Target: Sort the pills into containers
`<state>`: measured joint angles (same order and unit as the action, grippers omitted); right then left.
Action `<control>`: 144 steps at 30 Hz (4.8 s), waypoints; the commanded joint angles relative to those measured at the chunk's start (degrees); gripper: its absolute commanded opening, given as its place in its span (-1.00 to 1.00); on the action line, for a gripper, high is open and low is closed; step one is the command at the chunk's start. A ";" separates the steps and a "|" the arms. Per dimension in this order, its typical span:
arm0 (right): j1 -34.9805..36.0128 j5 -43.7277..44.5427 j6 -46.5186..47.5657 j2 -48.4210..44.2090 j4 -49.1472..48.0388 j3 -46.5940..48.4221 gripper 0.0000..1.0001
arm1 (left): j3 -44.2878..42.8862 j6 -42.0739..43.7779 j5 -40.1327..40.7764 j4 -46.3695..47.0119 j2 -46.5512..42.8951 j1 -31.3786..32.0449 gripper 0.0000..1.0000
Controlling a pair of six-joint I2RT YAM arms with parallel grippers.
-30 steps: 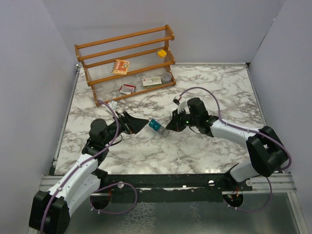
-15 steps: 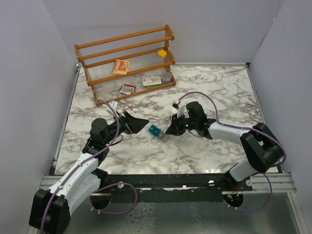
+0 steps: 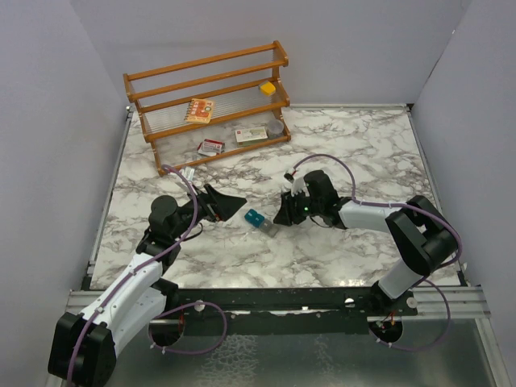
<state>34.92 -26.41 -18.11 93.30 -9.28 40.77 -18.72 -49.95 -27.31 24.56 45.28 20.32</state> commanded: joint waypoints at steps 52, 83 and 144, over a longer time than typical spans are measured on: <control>0.10 30.74 10.52 -5.62 1.96 7.59 0.29 | 3.71 1.29 7.93 0.05 -2.83 -0.35 0.98; 0.15 31.29 11.47 -0.91 1.31 9.07 -0.36 | 3.12 0.47 8.02 0.14 -1.49 -0.28 0.96; 1.29 -14.68 10.46 -27.78 32.44 22.09 -0.99 | -5.61 16.03 -15.60 11.55 9.91 12.03 0.75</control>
<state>35.94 -35.62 -6.39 66.78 26.98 63.48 -22.85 -34.00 -38.46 34.87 54.52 31.64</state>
